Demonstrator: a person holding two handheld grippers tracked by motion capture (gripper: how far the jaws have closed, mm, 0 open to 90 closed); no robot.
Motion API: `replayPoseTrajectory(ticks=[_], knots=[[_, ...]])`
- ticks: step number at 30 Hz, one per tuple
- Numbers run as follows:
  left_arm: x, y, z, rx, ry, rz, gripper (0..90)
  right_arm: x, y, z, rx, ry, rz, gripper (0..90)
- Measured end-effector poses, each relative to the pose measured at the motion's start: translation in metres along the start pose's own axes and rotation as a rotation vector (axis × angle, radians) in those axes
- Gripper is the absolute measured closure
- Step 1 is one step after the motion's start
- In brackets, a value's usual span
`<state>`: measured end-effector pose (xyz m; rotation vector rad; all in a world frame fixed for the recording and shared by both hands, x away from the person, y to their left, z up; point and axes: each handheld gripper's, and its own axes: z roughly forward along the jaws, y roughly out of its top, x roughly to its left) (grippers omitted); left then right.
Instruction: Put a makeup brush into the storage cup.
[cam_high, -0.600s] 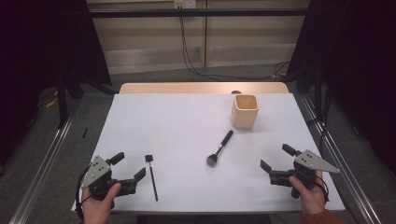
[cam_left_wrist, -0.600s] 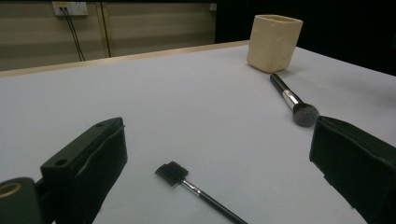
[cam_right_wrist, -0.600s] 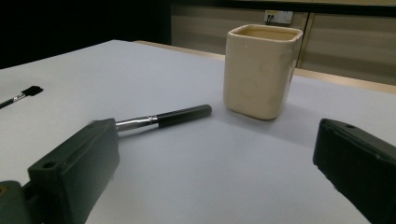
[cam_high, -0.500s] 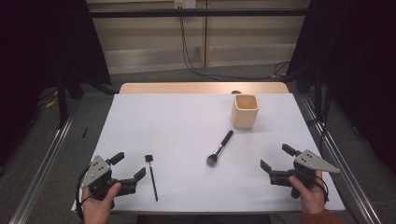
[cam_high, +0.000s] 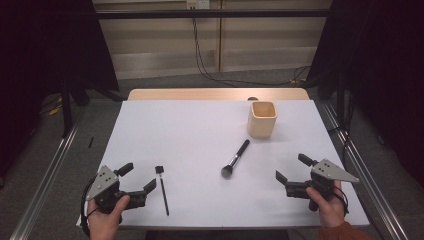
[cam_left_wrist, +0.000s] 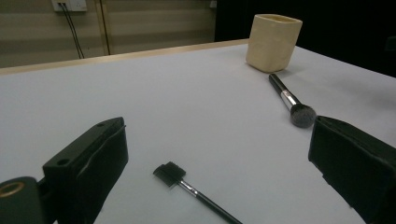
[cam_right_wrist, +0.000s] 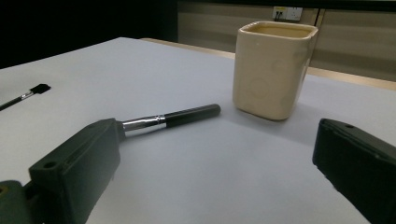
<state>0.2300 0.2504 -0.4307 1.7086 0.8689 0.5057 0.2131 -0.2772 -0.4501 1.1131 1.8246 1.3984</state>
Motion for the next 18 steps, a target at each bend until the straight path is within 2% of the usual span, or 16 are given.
replayPoseTrajectory(ticks=[3,4,7,9,12,18], knots=[[0.0,0.004,0.003,0.003,-0.007,0.0,4.8,0.003,0.0,-0.001,-0.003,0.006,-0.006,0.2],[0.001,0.006,0.005,0.012,-0.006,0.014,4.8,0.003,0.001,-0.001,-0.003,0.005,-0.011,0.2],[0.003,0.01,0.01,0.025,0.015,0.019,5.4,0.003,0.0,0.002,0.004,0.01,-0.013,0.2],[0.003,0.012,0.013,0.03,0.009,0.016,5.3,0.003,0.0,0.002,0.007,0.011,-0.01,0.2],[0.004,0.017,0.019,0.052,0.008,0.038,5.3,0.003,-0.001,0.001,0.006,0.014,-0.008,0.2],[0.006,0.021,0.025,0.06,0.007,0.03,5.3,0.003,-0.001,0.001,0.009,0.015,-0.004,0.2]])
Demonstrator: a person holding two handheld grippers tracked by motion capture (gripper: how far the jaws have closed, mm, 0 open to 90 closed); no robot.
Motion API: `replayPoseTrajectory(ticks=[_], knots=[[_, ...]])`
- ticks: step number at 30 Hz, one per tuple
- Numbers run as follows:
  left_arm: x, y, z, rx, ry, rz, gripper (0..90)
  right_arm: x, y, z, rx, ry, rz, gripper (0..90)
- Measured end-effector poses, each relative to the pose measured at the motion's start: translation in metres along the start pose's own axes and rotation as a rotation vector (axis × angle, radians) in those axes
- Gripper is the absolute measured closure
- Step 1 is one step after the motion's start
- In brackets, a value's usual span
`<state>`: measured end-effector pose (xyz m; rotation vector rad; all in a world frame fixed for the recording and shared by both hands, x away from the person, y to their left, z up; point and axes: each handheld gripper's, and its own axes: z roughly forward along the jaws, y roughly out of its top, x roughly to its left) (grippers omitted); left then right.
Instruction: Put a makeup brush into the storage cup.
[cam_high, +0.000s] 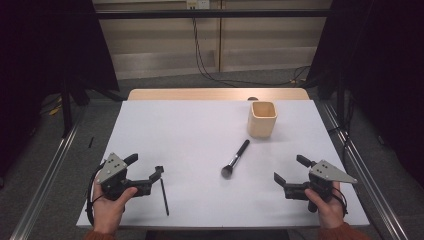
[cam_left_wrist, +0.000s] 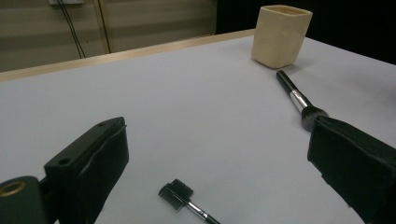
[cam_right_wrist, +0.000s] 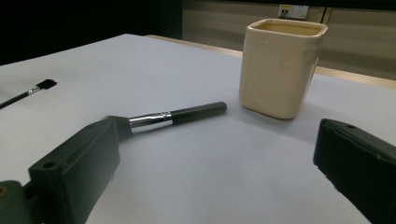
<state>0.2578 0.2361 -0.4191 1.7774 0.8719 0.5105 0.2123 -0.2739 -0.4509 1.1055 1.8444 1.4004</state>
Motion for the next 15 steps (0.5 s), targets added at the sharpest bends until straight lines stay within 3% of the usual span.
replayPoseTrajectory(ticks=[8,12,15], knots=[[0.002,0.005,0.009,0.041,0.012,-0.007,5.3,0.0,0.0,0.001,0.004,0.004,-0.003,0.2],[0.001,0.008,0.014,0.089,0.01,-0.03,5.1,0.0,0.0,0.001,0.004,0.006,-0.004,0.2],[0.0,0.009,0.016,0.111,-0.012,-0.029,5.1,0.0,0.0,0.001,0.006,0.008,-0.005,0.2]])
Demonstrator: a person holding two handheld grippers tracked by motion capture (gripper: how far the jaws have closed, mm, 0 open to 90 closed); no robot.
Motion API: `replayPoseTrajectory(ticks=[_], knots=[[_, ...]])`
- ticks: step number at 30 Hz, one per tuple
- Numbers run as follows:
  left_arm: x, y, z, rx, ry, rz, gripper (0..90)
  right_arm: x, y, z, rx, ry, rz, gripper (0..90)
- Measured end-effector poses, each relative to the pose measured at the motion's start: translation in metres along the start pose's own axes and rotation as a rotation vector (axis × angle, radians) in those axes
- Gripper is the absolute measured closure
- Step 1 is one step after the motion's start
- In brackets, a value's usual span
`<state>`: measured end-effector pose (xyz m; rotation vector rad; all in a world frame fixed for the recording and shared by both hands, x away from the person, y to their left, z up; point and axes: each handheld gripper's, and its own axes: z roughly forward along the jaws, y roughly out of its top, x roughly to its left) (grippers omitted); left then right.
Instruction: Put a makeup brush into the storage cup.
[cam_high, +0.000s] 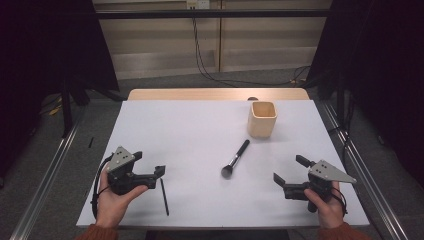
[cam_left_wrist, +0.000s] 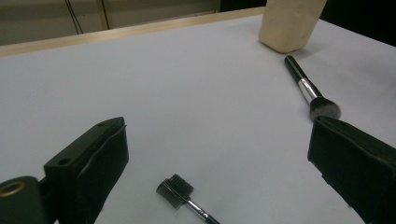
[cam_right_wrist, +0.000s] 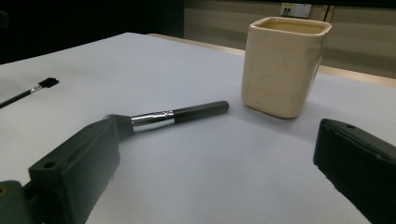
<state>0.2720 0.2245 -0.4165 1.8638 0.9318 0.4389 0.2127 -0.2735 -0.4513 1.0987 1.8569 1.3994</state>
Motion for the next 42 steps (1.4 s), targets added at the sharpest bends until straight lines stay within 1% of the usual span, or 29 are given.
replayPoseTrajectory(ticks=[3,4,7,10,11,12,13,14,16,17,18,19,20,21,23,24,27,28,29,30,31,32,34,35,36,37,40,41,42], knots=[[-0.001,0.002,0.001,0.02,-0.011,-0.013,5.2,0.0,0.0,0.0,0.0,0.001,0.0,0.2],[-0.001,0.003,0.001,0.029,-0.01,-0.024,5.4,0.0,0.0,0.0,0.001,0.0,0.0,0.2],[-0.001,0.005,0.001,0.061,-0.014,-0.017,7.2,0.0,0.0,0.001,0.004,0.001,-0.001,0.2],[-0.001,0.005,0.0,0.088,-0.011,-0.022,7.6,0.0,0.0,0.0,0.005,0.003,-0.003,0.2],[-0.001,0.005,0.0,0.104,-0.009,-0.028,7.6,0.001,0.0,0.0,0.004,0.003,-0.002,0.2],[-0.001,0.006,0.0,0.123,-0.006,-0.033,7.7,0.0,0.0,0.0,0.005,0.003,-0.002,0.2],[-0.002,0.006,0.0,0.147,-0.009,-0.051,7.9,0.001,0.0,0.001,0.005,0.003,-0.002,0.2],[-0.002,0.006,0.001,0.173,-0.014,-0.06,8.8,0.001,0.0,0.001,0.005,0.005,-0.003,0.2],[-0.002,0.008,0.002,0.242,-0.019,-0.059,9.1,0.001,0.0,0.001,0.006,0.005,-0.002,0.2],[-0.002,0.009,0.002,0.281,-0.028,-0.056,11.9,0.001,0.0,0.001,0.007,0.006,-0.001,0.2],[-0.003,0.009,0.003,0.299,-0.029,-0.058,14.3,0.001,0.0,0.001,0.009,0.005,-0.001,0.3],[-0.004,0.01,0.004,0.314,-0.018,-0.062,13.1,0.001,0.0,0.001,0.007,0.005,-0.003,0.3],[-0.005,0.01,0.005,0.328,-0.012,-0.074,13.9,0.001,0.0,0.001,0.007,0.005,-0.004,0.3],[-0.005,0.01,0.006,0.35,-0.018,-0.078,14.0,0.001,0.0,0.001,0.008,0.005,-0.003,0.3],[-0.006,0.01,0.008,0.382,-0.017,-0.092,13.8,0.001,0.0,0.001,0.008,0.006,-0.003,0.3],[-0.007,0.01,0.009,0.408,-0.021,-0.097,14.6,0.001,0.0,0.001,0.01,0.007,-0.003,0.2],[-0.011,0.011,0.012,0.454,-0.011,-0.117,15.2,0.001,0.0,0.001,0.01,0.008,-0.003,0.2],[-0.012,0.011,0.014,0.476,-0.015,-0.125,15.4,0.001,0.0,0.001,0.01,0.008,-0.003,0.2],[-0.012,0.012,0.016,0.504,-0.019,-0.125,16.0,0.002,0.0,0.002,0.011,0.009,-0.003,0.2],[-0.013,0.011,0.018,0.519,-0.012,-0.123,16.2,0.002,0.0,0.002,0.011,0.011,-0.004,0.3],[-0.013,0.011,0.019,0.527,0.0,-0.134,16.3,0.002,0.0,0.002,0.011,0.012,-0.005,0.2],[-0.013,0.011,0.021,0.552,0.002,-0.128,16.3,0.002,0.0,0.002,0.011,0.012,-0.005,0.2],[-0.014,0.011,0.023,0.57,0.001,-0.125,16.4,0.002,0.0,0.002,0.011,0.013,-0.005,0.2],[-0.015,0.011,0.024,0.578,0.01,-0.122,17.2,0.002,-0.001,0.002,0.011,0.013,-0.005,0.3],[-0.015,0.01,0.025,0.582,0.01,-0.128,18.1,0.002,0.0,0.002,0.011,0.006,-0.005,0.3],[-0.015,0.01,0.026,0.603,0.01,-0.125,18.4,0.001,0.0,0.001,0.011,0.005,-0.004,0.3],[-0.014,0.008,0.027,0.655,0.023,-0.151,20.5,0.001,-0.001,0.001,0.013,0.007,-0.005,0.3],[-0.015,0.008,0.028,0.671,0.023,-0.166,24.4,0.002,-0.001,0.002,0.013,0.011,-0.008,0.2],[-0.015,0.007,0.029,0.685,0.019,-0.18,23.6,0.002,-0.001,0.002,0.015,0.01,-0.01,0.2]])
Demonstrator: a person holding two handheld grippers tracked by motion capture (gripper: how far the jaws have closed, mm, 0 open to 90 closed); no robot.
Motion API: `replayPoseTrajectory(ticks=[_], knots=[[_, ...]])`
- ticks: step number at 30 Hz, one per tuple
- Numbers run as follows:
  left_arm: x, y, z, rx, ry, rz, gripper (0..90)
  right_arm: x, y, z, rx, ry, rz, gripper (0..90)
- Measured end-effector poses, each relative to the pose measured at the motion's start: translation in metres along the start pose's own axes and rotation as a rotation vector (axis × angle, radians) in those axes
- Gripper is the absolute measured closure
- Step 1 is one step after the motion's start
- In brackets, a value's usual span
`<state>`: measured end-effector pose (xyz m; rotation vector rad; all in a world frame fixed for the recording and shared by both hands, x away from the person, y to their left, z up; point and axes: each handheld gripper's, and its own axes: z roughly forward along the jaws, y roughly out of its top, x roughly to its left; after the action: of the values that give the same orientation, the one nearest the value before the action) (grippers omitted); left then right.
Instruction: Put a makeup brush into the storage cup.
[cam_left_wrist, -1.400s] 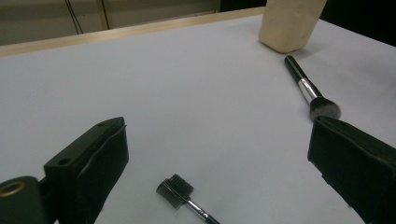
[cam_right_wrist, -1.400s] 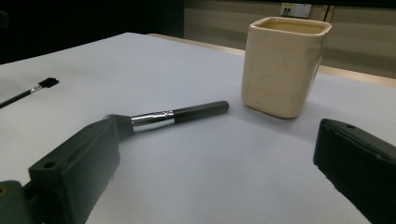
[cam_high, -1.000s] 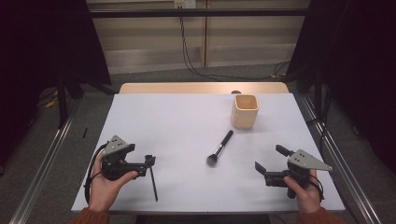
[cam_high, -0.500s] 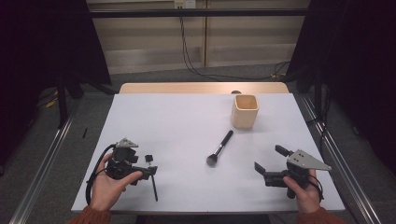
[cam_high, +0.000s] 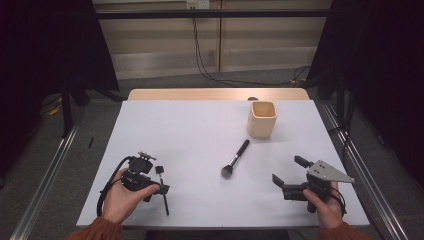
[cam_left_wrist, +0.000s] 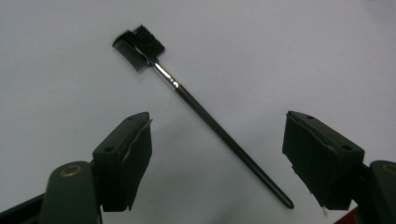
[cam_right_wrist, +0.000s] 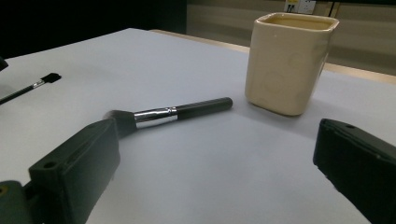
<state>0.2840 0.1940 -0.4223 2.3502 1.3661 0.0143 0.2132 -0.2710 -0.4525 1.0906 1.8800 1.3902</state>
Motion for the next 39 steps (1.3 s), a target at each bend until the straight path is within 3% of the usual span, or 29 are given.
replayPoseTrajectory(ticks=[2,11,17,25,27,30,35,39], knots=[[0.0,0.001,0.002,0.027,-0.023,-0.023,22.9,0.0,0.0,0.0,0.0,0.002,0.0,0.2],[-0.008,0.006,0.01,0.089,0.018,-0.063,28.3,0.0,0.0,0.0,0.001,0.005,0.0,0.2],[-0.012,0.005,0.017,0.173,0.011,-0.036,29.0,0.001,0.0,0.001,0.004,0.009,-0.004,0.1],[-0.016,0.004,0.025,0.192,0.033,-0.037,33.0,0.002,0.0,0.002,0.009,0.013,-0.01,0.1],[-0.018,0.005,0.026,0.21,0.047,0.005,32.7,0.002,0.0,0.002,0.009,0.013,-0.01,0.1],[-0.022,0.006,0.029,0.221,0.067,0.012,29.6,0.002,0.0,0.002,0.009,0.015,-0.01,0.1],[-0.025,0.008,0.031,0.248,0.096,0.02,32.2,0.002,0.0,0.002,0.008,0.017,-0.01,0.1],[-0.035,0.008,0.037,0.28,0.15,0.095,29.2,0.002,0.0,0.001,0.006,0.019,-0.008,0.1]])
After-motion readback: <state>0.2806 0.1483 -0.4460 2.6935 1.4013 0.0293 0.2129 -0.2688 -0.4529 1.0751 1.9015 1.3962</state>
